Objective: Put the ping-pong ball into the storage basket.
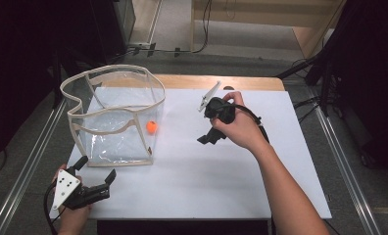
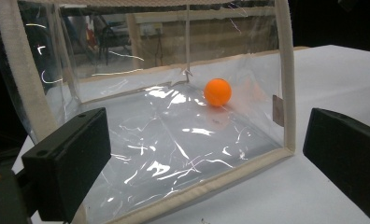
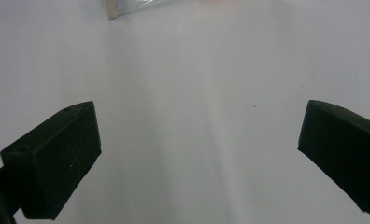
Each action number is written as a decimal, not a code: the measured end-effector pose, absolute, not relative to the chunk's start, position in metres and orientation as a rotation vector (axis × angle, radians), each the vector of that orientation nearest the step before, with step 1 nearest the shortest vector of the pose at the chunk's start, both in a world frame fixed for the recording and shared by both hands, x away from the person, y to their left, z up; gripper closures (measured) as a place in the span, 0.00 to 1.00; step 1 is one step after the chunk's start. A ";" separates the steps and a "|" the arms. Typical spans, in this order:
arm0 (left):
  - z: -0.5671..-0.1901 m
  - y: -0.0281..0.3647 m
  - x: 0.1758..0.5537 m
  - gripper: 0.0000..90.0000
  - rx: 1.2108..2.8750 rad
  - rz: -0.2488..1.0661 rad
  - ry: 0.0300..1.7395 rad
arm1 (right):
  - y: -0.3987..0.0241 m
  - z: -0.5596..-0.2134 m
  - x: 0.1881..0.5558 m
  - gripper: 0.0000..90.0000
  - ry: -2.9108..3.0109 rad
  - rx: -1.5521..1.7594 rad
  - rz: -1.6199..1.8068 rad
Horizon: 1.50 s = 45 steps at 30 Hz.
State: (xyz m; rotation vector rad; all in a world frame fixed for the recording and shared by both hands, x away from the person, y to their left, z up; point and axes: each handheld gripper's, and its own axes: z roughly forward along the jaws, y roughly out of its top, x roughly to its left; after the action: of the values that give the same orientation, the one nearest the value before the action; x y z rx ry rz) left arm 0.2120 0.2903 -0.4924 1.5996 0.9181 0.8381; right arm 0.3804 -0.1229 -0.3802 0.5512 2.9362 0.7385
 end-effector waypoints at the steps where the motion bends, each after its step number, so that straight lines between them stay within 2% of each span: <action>1: -0.492 0.290 0.212 0.02 1.600 0.838 0.918 | -0.124 -0.383 0.380 0.00 2.934 0.551 0.748; 45: -0.493 0.290 0.212 0.02 1.602 0.840 0.918 | -0.198 -0.441 0.345 0.00 2.868 0.742 0.835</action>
State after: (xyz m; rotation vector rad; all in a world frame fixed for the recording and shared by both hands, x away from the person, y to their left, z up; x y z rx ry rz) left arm 0.2118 0.2895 -0.4928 1.6019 0.9181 0.8400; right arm 0.3449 -0.1976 -0.4411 0.7421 2.8679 0.8345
